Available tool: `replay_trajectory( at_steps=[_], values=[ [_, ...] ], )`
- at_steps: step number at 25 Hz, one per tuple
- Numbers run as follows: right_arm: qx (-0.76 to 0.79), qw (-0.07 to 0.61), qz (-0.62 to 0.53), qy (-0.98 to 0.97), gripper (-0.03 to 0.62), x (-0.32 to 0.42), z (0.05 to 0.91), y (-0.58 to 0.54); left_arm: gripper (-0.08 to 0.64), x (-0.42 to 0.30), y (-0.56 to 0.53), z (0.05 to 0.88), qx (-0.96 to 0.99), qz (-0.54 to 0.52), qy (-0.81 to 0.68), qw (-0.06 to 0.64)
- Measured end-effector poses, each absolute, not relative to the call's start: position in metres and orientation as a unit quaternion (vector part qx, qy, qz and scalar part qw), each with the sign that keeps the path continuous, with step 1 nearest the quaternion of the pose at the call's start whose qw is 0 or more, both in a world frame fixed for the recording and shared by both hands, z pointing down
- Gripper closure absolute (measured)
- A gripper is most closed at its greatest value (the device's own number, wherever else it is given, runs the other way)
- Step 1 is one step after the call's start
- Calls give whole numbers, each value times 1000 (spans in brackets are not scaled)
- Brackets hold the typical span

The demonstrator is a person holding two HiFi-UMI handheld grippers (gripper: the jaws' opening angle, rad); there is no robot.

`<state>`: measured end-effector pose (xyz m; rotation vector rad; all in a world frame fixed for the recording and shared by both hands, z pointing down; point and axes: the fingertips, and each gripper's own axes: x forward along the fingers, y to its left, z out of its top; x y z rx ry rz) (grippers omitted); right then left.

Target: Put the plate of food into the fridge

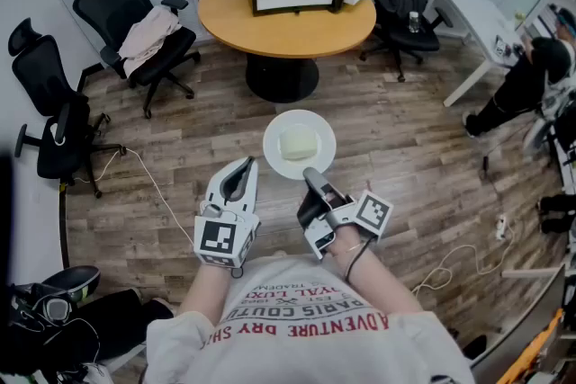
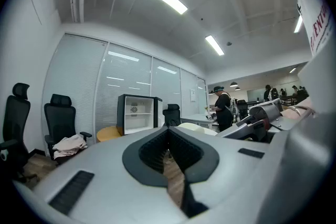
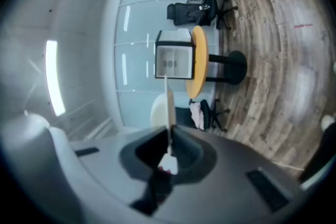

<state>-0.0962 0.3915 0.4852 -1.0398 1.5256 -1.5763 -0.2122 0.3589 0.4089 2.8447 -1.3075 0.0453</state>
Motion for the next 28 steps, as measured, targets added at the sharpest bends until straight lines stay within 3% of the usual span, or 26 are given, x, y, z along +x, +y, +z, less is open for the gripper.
replay_trajectory(
  at_steps=[22,28],
  values=[
    [-390,344,-616,592,553,-98,494,375,534,-218,350,426,902,19,-432,12],
    [-375,333,-629,594,552,-71,498,323,534,-196,304,432,889,30,-457,19]
  ],
)
